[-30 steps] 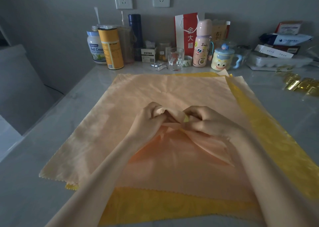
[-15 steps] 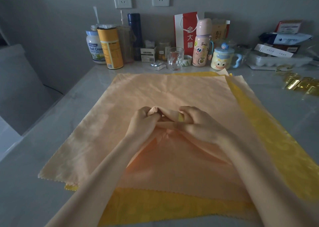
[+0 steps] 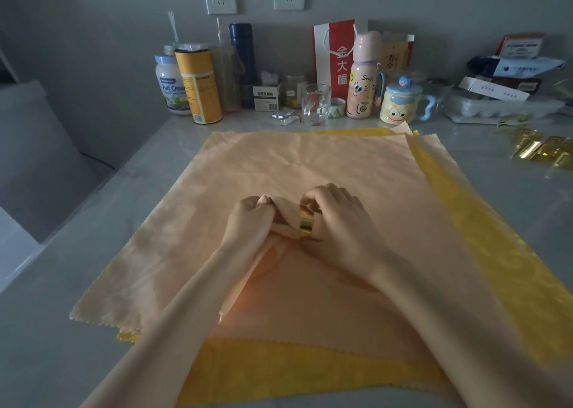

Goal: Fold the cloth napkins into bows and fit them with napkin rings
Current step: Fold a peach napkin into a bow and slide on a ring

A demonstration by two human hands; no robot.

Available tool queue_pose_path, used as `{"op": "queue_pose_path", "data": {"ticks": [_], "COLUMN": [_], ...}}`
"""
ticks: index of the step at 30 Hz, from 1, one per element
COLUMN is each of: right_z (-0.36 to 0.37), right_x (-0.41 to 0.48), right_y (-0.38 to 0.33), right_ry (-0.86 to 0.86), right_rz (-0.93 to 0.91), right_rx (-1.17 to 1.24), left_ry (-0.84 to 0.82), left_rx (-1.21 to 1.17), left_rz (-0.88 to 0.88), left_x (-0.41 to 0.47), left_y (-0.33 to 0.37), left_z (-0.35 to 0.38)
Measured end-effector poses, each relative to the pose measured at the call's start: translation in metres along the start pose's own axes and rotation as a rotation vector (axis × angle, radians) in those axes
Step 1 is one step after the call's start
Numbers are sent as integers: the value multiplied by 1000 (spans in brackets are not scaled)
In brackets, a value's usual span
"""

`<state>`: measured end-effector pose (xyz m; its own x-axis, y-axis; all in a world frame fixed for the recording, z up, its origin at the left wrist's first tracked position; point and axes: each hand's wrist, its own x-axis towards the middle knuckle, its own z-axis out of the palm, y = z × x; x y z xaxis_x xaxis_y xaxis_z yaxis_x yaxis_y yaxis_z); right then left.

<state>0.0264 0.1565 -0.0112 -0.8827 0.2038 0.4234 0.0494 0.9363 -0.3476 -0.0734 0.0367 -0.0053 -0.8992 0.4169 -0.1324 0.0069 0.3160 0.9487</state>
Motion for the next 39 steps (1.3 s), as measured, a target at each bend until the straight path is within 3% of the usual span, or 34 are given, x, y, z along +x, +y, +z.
{"op": "queue_pose_path", "data": {"ticks": [4,10,14,19,27,33,39], "right_z": [-15,-20,-18,-13,-29,-20,-16], "right_x": [6,10,12,11,10,13,12], "right_y": [12,23,25,25,35,36,32], "right_ry": [-249,-208,-160,-82,-146,70,125], "right_rz": [266,270,293,372,464,441,625], "right_rx": [260,430,552,537,623,537,372], "left_ry": [-140,-403,-309,-134,24,57,130], "left_rx": [-11,-9,-43,-131,-141,-146,-198], "left_rz": [-99,22,44,37,-67,-45,-28], "left_x": [0,-3,-4,-5,2,-1,0], "left_y": [7,15,15,13,6,5,3], "left_z": [-8,-22,-20,-9,-6,3,3]}}
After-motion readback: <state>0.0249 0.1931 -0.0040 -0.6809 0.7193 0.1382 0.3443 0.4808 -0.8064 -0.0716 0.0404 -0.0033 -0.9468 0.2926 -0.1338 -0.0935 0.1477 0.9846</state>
